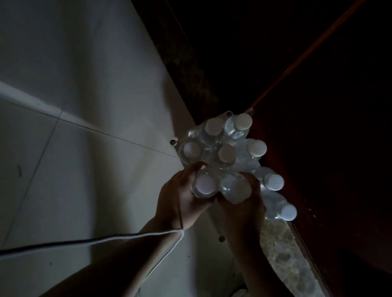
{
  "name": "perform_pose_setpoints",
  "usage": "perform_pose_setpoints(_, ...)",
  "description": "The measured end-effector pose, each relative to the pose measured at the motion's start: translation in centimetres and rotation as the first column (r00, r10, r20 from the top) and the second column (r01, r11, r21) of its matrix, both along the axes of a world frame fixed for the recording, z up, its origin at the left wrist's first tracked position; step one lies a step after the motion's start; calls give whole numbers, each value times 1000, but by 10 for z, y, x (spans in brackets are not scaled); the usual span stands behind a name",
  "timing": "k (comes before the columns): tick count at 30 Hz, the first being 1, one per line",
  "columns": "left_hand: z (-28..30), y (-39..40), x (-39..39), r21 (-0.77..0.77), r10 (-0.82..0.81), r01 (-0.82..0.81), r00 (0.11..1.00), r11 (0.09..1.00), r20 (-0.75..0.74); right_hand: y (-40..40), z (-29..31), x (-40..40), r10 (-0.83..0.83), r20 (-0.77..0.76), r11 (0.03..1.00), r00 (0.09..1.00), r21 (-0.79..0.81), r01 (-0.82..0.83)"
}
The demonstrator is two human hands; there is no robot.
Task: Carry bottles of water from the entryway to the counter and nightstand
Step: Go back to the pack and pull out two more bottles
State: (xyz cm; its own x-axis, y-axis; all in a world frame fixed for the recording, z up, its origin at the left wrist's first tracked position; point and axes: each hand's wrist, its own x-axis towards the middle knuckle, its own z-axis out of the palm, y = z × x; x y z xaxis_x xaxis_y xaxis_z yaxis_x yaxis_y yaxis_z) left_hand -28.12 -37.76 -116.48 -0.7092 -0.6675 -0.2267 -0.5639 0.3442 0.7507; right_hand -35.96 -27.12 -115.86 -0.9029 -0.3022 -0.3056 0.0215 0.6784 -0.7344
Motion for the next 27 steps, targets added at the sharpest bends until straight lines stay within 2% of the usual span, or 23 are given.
perform_pose_setpoints(3, 63, -11, 0, 1, -3, 3, 999, 1000, -39, -1, 56, -7, 56, -32, 997, 998, -47, -58)
perform_pose_setpoints(7, 185, -38, -8, 87, 68, -64, 997, 994, -48, -15, 166, -27, 124, 6, 980, 992, -156, -122)
perform_pose_setpoints(9, 257, -55, -14, 96, 84, -72, 988, 993, -130, -27, 228, -42, 161, 83, 971, 983, -193, -142)
perform_pose_setpoints(11, 334, -71, -24, 114, 105, -83, 973, 990, -208, -42, 300, -61, 224, 239, 964, 945, -195, -180)
perform_pose_setpoints(13, 418, -87, -34, 157, 132, -88, 946, 984, -298, -60, 378, -76, 292, 297, 930, 909, -310, -198)
perform_pose_setpoints(16, 550, -106, -43, 192, 133, -49, 881, 980, -454, -86, 520, -88, 365, 100, 832, 926, -482, -276)
perform_pose_setpoints(18, 638, -117, -46, 197, 120, -12, 828, 980, -547, -101, 618, -91, 340, -66, 743, 938, -592, -311)
perform_pose_setpoints(20, 719, -124, -49, 202, 104, 29, 781, 979, -615, -111, 706, -93, 343, -150, 670, 927, -653, -353)
perform_pose_setpoints(23, 828, -128, -49, 251, 184, -4, 688, 968, -701, -119, 820, -91, 358, -171, 576, 918, -734, -361)
perform_pose_setpoints(27, 965, -119, -46, 217, 196, -42, 614, 975, -765, -118, 959, -78, 359, -180, 514, 916, -781, -355)
